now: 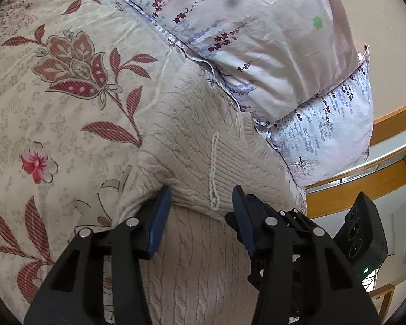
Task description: Fold small clothes
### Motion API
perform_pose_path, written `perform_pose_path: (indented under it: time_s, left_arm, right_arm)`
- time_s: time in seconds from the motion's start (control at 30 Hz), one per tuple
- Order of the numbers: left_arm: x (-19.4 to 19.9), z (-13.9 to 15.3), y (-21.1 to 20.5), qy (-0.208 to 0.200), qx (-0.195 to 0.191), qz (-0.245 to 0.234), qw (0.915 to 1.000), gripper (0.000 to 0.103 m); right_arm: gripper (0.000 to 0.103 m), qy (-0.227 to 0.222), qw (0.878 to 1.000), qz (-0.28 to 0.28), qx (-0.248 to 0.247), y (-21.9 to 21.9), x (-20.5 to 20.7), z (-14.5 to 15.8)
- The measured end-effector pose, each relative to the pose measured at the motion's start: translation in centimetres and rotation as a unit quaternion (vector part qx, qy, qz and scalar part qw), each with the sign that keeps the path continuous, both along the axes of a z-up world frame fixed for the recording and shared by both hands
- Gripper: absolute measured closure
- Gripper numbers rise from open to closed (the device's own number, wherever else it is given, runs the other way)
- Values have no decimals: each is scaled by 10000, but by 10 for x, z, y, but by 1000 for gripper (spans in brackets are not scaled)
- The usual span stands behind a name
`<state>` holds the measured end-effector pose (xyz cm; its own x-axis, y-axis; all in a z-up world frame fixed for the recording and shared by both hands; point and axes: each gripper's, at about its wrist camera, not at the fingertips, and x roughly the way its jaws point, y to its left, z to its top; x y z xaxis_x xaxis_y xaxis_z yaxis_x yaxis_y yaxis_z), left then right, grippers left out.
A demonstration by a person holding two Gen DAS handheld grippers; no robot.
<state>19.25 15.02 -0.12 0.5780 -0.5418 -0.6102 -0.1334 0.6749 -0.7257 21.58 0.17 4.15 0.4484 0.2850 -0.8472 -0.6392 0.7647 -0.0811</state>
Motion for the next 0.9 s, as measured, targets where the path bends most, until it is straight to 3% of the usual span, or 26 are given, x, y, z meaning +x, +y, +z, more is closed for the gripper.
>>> perform_pose_path:
  time_s: [0.13,0.23,0.37,0.47,0.5,0.6,0.7,0.9]
  left_arm:
    - [1,0,-2,-1,-28,49,10000,56]
    - [0,0,-2,-4,-48,74,10000,56]
    - [-1,-1,0,16,-84,83,9999,56]
    - [-1,1,-3,-30,40,37,10000,55]
    - [-2,1,-3,-42,56,33,10000,55]
    - [-2,1,-4,-67,27,26,10000,52]
    - [-2,1,-5,-85,21,-7,10000,49]
    - [-6,5,-12,-117,145,-249,9995,43]
  right_arm:
    - [70,13,10000,-75,47,-2,-1,-1]
    - [93,-30,9997,-200,126,-4,-2,-1]
    - [97,-2,9945,-659,814,-27,3,14]
    - [97,-207,9777,-1311,1629,-70,5,44]
    - [97,-279,9690,-1565,1894,-88,5,53]
    - [97,-566,9236,-2665,2695,-159,-4,74]
    - [97,-584,8620,-3862,3230,-238,-28,71]
    - [91,465,8235,-4760,3053,-298,-46,27]
